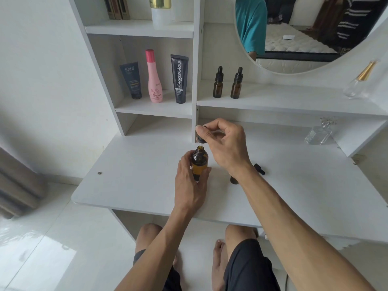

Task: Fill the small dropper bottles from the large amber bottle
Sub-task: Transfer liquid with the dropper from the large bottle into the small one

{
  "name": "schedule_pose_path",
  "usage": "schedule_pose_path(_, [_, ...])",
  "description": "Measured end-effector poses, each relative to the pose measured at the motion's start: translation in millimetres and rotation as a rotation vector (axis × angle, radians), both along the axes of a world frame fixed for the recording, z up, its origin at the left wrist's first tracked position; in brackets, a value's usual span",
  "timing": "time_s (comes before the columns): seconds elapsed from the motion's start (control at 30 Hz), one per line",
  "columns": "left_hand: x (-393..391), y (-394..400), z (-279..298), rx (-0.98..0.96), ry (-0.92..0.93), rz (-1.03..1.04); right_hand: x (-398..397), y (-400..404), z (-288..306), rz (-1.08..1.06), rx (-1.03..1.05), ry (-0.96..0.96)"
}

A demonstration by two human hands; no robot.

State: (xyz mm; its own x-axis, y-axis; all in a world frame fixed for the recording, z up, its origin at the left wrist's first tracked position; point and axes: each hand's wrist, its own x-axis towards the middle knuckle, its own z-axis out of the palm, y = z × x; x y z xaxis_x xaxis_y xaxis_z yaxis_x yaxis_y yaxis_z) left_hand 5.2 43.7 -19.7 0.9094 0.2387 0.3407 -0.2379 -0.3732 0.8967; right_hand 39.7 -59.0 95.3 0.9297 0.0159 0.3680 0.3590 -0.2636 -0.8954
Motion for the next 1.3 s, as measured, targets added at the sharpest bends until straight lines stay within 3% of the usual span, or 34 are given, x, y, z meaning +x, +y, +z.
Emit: schedule_pose_path(1.3, [-1.4, 0.4, 0.5, 0.021, 0.028, 0.008, -6.4, -18.4, 45.6, -0.035, 0.399, -0.048])
